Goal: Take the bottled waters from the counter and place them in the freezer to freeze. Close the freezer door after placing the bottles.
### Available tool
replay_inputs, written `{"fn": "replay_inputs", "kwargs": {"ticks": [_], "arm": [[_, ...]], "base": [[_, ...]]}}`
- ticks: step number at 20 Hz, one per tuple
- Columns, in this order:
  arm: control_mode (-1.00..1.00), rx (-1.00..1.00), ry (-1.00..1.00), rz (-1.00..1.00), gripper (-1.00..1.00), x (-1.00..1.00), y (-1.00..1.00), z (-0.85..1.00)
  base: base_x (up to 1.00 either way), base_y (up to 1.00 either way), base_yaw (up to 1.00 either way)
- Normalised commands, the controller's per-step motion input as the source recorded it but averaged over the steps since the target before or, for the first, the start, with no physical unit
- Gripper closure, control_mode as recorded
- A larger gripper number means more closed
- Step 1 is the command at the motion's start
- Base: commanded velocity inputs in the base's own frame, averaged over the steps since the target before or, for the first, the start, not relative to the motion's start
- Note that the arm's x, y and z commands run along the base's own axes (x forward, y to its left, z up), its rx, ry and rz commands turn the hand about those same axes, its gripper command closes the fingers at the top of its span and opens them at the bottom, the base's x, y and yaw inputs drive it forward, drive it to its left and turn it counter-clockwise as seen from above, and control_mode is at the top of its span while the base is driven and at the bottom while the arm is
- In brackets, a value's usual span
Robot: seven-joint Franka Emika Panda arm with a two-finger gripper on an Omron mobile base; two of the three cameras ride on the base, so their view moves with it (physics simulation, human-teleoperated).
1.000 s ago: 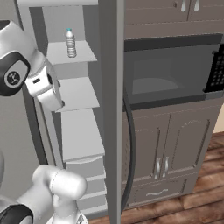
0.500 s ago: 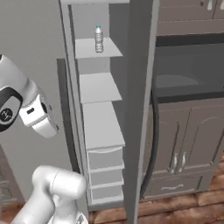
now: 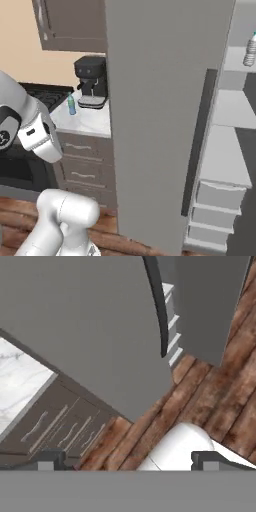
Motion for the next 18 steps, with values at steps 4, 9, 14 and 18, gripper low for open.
{"fn": "replay_inputs", "kwargs": {"ticks": [4,9,14,18], "arm": [[1.0,0.0,0.0,0.0,-1.0,0.0,0.0,0.0],[1.0,0.0,0.0,0.0,-1.0,0.0,0.0,0.0],[1.0,0.0,0.0,0.0,-1.0,0.0,0.0,0.0],[1.0,0.0,0.0,0.0,-1.0,0.0,0.0,0.0]], "base": [[0.01,1.0,0.53],[0.79,0.96,0.23],[0.98,0.1,-0.18],[1.0,-0.01,-0.27]]}}
